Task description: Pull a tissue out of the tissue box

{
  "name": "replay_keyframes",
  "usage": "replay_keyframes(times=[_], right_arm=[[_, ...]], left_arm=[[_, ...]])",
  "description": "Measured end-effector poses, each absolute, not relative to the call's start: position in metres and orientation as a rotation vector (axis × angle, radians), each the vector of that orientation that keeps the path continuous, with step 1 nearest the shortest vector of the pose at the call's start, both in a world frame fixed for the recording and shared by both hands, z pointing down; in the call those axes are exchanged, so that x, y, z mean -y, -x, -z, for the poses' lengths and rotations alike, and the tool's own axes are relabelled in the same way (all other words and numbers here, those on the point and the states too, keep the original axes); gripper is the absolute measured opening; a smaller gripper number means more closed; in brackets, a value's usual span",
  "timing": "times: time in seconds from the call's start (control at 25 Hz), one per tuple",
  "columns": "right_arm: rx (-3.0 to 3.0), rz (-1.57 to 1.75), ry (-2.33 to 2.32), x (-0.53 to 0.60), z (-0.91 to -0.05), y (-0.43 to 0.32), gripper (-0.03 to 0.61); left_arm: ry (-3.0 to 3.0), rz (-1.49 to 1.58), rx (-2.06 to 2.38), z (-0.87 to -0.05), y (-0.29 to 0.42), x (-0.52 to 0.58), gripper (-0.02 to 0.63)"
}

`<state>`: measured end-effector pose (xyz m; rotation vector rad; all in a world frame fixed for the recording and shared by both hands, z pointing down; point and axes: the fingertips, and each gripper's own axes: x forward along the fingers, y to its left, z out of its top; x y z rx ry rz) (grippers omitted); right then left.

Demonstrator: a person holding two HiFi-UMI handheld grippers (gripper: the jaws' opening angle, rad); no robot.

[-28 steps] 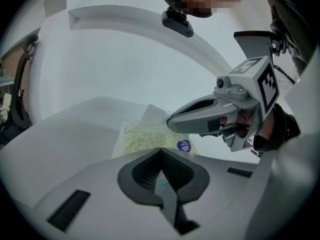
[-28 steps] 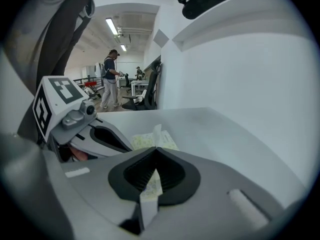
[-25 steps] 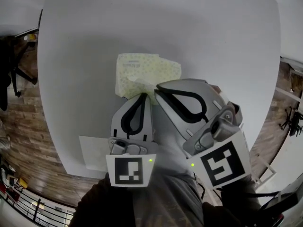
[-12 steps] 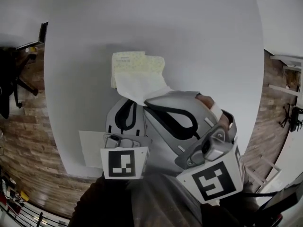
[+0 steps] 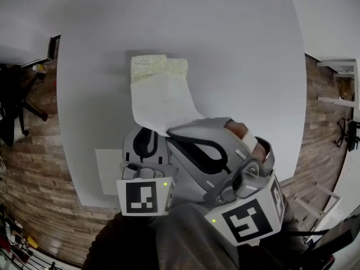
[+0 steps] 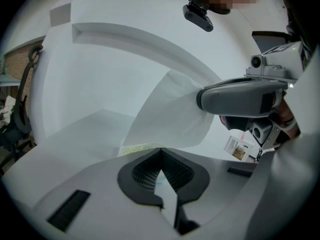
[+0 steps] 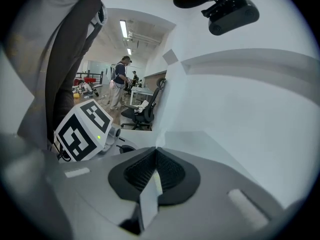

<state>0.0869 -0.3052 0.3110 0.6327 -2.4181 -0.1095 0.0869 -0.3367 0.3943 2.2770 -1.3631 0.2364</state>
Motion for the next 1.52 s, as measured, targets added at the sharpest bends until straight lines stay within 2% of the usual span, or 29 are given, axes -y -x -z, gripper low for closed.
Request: replay_keyframes(times=[0.36,0.68,0.96,1.16,1.52], right_arm=[[2.503,0.060,-0.715,0.249,-0.301,-0.077,0.003],[2.434,0.018,-0.787,0.232,-0.285,-0.073,0.003],[2.395,0.164,-0.809,0.205,-0.271,-0.014,0.003],[2.369,0.255,-0.780,0.170,-0.313,0.045,0.003],[2.206,0.209,-0.683,0.095,-0.458,0.108,0.005]], left_arm=[[-2.254,-0.180,1.514,-0.347,-0.060,0.255,0.002],[-2.226,-0.138,1.686,-0.286,-0.004,0.170,0.002],[-2.230,-0.118,1.759,-0.267,0.058,0.125,0.002],[-2.235,-0.167,1.747,-0.280,0.104,0.099,0.002],[-2.237,-0.203,1.728,-0.297,0.159,0.067,0.002]])
